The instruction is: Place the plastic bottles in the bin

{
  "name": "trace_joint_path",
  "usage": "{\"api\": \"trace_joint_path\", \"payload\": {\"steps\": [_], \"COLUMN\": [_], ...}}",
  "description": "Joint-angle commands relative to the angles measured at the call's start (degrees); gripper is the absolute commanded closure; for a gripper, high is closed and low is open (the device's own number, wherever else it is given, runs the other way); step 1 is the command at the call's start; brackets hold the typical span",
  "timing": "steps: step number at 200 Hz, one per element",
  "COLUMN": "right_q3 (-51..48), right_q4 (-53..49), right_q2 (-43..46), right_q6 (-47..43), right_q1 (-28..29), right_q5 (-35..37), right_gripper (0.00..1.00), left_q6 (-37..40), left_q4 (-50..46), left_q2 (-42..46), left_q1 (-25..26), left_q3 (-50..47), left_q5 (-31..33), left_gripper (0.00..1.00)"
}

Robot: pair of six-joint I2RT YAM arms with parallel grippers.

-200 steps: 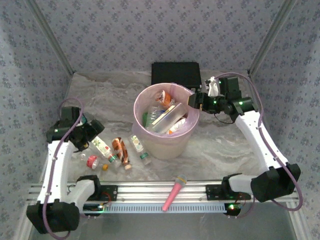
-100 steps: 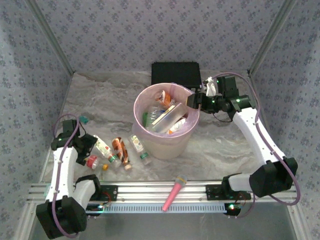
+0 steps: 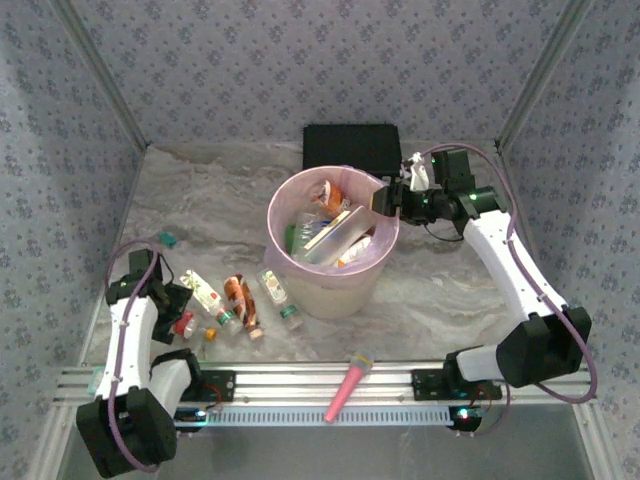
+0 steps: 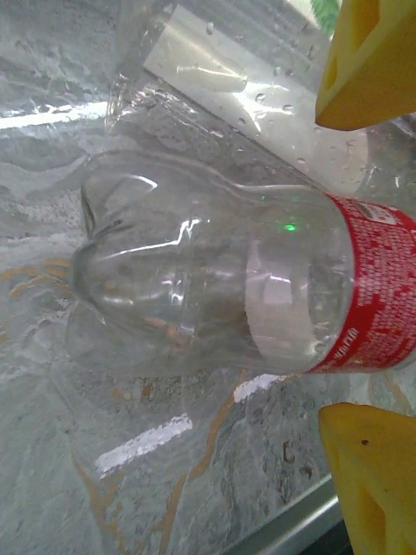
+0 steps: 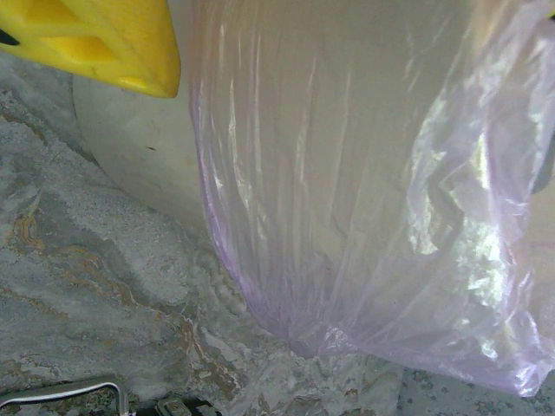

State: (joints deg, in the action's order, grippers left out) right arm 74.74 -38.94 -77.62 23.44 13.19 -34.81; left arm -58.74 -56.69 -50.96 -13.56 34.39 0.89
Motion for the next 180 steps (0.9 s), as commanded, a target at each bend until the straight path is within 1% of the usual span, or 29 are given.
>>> {"api": "trace_joint_path", "payload": {"steps": [1,10,44,66,101,133,180], "right_q3": [1.71,1.74,2.02,2.08,1.81,1.64,1.48], "right_q4": [-0.26,-0.25,-0.74,-0.92,-1.03,-1.64,-1.27], "right_q2": [-0.51,-0.51,-0.55,-0.53,-0.07,0.54,1.21], "right_q6": [-0.96,-1.03,-1.29,-1.17,-0.88,-0.55,1.31], "right_q1": [-0.53,-0.55,-0.71,-0.71,-0.68,-0.54,-0.45], "right_q5": [-0.60,-0.49,-0.17,-0.17,0.45,0.84,0.58], "right_gripper": [0.40,0.40,0.40,0.40,0.40,0.40,0.40], "left_q6": [-2.77,-3.40,-6.35,-6.85,-6.78,-5.99,-3.93], "left_q4": [4.33,5.42,9.15,11.38,13.78,12.50,6.33], "left_q2": [-1.20,-1.79,-1.06,-3.06,-4.58,-3.54,3.22], "left_q1": [-0.50,-0.57,-0.59,-0.57,-0.51,-0.59,-0.54], "left_q3": [-2.53,-3.92,-8.32,-9.43,-9.94,-8.94,-3.19], "left_q5": [-3.52,-4.64,-4.43,-4.58,-3.60,-2.46,0.10], "left_gripper": [0.18,0.18,0.19,0.19,0.27,0.36,0.41]}}
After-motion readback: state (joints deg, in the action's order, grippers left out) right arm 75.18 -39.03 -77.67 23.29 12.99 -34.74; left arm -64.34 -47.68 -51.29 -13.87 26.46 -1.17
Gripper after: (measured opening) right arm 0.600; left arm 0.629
